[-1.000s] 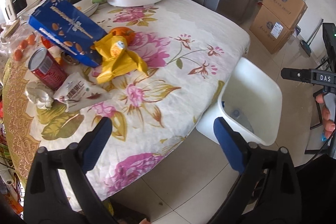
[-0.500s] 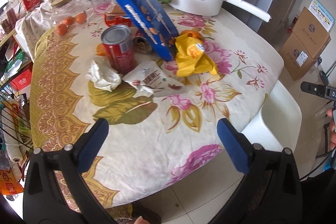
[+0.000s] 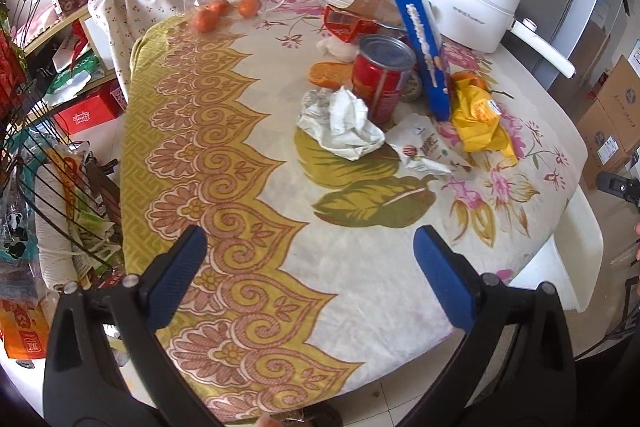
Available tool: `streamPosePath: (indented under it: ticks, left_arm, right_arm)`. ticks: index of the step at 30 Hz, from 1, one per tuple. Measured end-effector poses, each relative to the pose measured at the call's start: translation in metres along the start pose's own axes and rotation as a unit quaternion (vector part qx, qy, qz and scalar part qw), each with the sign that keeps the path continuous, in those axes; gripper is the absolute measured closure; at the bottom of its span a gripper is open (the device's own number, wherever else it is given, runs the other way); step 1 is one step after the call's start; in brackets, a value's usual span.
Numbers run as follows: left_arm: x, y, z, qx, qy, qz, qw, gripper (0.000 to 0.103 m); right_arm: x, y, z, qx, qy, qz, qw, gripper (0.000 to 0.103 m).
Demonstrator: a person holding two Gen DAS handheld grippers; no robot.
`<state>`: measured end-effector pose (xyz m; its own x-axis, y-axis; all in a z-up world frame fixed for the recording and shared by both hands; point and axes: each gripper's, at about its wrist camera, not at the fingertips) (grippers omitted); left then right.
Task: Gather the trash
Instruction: 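Move the left gripper to the crumpled tissue and close on it, then lift the tissue with the left gripper while the right gripper grasps the pecan bag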
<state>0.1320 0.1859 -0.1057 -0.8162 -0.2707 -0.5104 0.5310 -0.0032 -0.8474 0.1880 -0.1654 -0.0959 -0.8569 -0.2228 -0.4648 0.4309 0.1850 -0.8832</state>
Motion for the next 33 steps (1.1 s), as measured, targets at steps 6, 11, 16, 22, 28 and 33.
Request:
streamPosePath:
  ticks: [6,11,16,22,28,33]
  left_arm:
    - [-0.02,0.024,0.002,0.013,-0.015,0.017,0.9997,0.001]
    - [-0.039,0.045,0.015,0.032,-0.013,0.036,0.9988,0.003]
    - [-0.051,0.071,0.016,0.062,-0.029,0.02,0.9975,0.012]
    - [-0.053,0.096,0.012,0.087,-0.078,-0.02,0.9929,0.043]
    - [-0.048,0.091,0.006,0.08,-0.107,-0.036,0.9904,0.058]
    - [-0.034,0.073,0.009,0.06,-0.063,-0.048,0.9951,0.058]
  right_arm:
    - [-0.01,0.02,-0.016,-0.009,-0.004,-0.014,1.0,0.002]
    - [-0.019,0.034,-0.023,-0.013,-0.007,-0.022,1.0,0.002]
    - [-0.022,0.043,-0.026,-0.024,-0.004,-0.032,0.999,0.002]
    - [-0.022,0.051,-0.031,-0.014,-0.023,-0.041,0.999,0.002]
    - [-0.023,0.051,-0.04,-0.022,-0.041,-0.032,0.998,0.002]
    - [-0.027,0.047,-0.067,-0.046,-0.082,-0.012,0.995,0.002]
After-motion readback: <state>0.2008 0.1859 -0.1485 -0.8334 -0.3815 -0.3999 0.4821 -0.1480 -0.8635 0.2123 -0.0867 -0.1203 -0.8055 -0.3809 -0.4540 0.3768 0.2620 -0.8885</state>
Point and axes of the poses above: each gripper's, at about its wrist camera, not at the fingertips, and y roughly the way its jaws point, z to its right, x to its underside, and after that the axes turned 12 degrees about -y, right-handed
